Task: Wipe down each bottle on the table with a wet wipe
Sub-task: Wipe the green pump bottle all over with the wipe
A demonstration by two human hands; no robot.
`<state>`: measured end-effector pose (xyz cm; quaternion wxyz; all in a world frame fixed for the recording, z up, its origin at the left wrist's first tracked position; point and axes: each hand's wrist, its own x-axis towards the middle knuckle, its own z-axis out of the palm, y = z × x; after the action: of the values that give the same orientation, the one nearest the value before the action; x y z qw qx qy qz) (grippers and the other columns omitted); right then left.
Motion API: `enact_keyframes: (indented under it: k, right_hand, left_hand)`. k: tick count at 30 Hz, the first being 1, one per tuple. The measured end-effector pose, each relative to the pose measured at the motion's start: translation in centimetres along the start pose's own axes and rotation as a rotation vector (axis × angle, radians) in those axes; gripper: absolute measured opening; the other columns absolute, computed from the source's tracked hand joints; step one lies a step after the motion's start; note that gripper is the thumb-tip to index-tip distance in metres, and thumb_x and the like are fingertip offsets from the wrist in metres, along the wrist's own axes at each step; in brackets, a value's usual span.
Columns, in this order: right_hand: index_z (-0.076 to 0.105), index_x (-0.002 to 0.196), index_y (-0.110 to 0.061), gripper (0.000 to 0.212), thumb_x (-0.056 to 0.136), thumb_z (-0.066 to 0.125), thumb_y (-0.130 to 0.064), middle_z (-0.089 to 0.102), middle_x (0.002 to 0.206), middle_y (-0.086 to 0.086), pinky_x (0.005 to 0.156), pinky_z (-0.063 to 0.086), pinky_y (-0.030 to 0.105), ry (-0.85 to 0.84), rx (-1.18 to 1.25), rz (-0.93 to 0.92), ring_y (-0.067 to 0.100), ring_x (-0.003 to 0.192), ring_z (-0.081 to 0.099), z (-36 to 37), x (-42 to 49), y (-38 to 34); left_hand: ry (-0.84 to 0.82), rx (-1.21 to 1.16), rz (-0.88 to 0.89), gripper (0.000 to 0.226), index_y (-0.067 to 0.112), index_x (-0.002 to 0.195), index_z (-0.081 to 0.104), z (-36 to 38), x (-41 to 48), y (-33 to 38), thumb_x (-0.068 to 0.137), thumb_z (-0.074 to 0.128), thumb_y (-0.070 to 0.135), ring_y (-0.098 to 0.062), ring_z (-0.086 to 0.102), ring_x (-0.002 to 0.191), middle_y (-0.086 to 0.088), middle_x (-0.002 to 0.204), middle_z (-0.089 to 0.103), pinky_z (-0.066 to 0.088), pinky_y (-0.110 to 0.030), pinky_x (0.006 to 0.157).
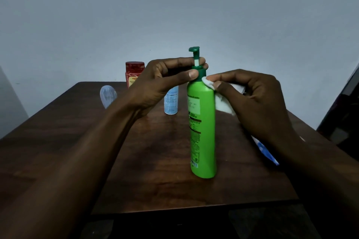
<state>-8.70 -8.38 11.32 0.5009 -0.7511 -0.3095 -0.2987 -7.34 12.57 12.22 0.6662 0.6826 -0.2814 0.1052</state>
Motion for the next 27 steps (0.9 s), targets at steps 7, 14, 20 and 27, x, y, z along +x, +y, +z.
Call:
enact_keyframes:
  k: [7,14,20,27]
  right_hand:
    - [0.078,0.099,-0.009,0.014,0.090,0.071,-0.001,0.072,0.100,0.004,0.091,0.047,0.021,0.024,-0.065,-0.283,0.010,0.101,0.066,0.9,-1.7,-0.1]
    - [0.077,0.096,-0.022,0.017,0.090,0.072,-0.007,0.075,0.092,-0.015,0.081,0.051,0.021,0.107,0.082,0.023,0.001,0.089,0.070,1.7,-0.9,1.2]
    - [0.078,0.098,-0.006,0.013,0.087,0.075,-0.002,0.072,0.099,0.005,0.091,0.049,0.022,0.121,-0.090,-0.331,0.012,0.101,0.067,1.4,-2.3,-0.1]
    - [0.077,0.102,-0.013,0.014,0.090,0.072,-0.007,0.072,0.099,-0.004,0.087,0.052,0.023,0.105,-0.037,-0.193,0.005,0.098,0.067,1.9,-2.0,1.1]
  left_hand:
    - [-0.125,0.067,-0.024,0.040,0.014,0.131,0.060,-0.2,-0.8,1.1,0.092,0.057,0.017,-0.013,0.060,0.127,0.001,0.132,0.067,0.046,-0.023,0.103]
    - [-0.154,0.095,-0.021,0.033,0.021,0.122,0.064,-0.3,-1.1,1.6,0.090,0.057,0.018,-0.007,0.062,0.123,0.012,0.122,0.071,0.046,-0.019,0.101]
    - [-0.149,0.100,-0.001,0.033,0.019,0.125,0.063,-0.7,-1.6,1.5,0.093,0.056,0.016,-0.012,0.060,0.126,0.008,0.128,0.069,0.045,-0.021,0.103]
    - [0.048,0.138,0.041,0.020,0.016,0.104,0.074,-0.2,-1.9,1.6,0.086,0.070,0.021,-0.012,0.070,0.111,0.007,0.111,0.076,0.053,-0.023,0.093]
